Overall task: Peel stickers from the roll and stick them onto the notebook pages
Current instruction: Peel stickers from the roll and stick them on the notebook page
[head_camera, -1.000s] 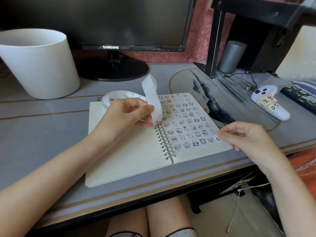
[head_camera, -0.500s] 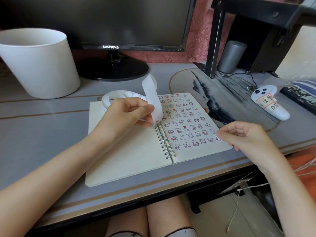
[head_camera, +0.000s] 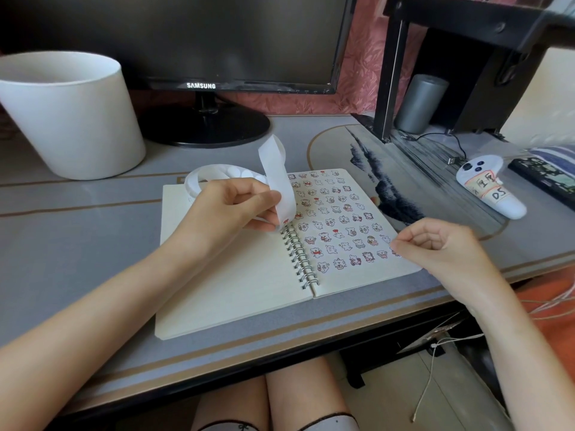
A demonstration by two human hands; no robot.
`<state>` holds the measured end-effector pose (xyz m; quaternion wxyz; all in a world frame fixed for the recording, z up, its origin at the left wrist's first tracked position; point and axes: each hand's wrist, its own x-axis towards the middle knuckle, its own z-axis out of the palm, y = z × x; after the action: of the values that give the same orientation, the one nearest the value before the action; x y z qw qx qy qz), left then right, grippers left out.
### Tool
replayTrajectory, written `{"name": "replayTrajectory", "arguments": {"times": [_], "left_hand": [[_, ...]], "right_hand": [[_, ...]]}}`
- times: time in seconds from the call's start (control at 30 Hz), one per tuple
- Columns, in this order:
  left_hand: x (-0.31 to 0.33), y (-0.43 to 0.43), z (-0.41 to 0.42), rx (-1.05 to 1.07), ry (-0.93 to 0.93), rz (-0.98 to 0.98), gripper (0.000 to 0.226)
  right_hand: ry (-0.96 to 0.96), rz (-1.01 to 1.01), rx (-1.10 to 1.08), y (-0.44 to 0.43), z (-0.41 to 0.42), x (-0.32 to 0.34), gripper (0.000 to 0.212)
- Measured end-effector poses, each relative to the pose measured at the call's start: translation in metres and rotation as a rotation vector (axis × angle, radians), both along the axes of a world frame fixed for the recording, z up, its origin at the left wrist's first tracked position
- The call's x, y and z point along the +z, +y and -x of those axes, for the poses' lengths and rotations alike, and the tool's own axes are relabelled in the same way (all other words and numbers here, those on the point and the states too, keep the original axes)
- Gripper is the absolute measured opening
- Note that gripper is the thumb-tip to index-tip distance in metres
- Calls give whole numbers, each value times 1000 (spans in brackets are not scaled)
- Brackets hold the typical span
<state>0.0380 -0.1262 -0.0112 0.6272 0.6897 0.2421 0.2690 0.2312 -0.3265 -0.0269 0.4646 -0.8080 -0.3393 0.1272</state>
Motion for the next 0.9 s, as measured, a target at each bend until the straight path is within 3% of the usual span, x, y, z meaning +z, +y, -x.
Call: {"name": "replayTrajectory", "arguments": {"times": [0.2,0.37,0.7,0.9], "left_hand": [[-1,0,0,0,5,-6,17],[0,0,0,1,8,-11,18],[0,0,0,4,8,-14,17],[0,0,0,1,7,-10,17]], "right_hand": [[16,-12,3,-2,0,0,9],[33,-8,-23,-3,-5,-3,20],[52,-46,-32,-3,-5,-3,4],[13,-6,-58,3,-6,-4,14]]}}
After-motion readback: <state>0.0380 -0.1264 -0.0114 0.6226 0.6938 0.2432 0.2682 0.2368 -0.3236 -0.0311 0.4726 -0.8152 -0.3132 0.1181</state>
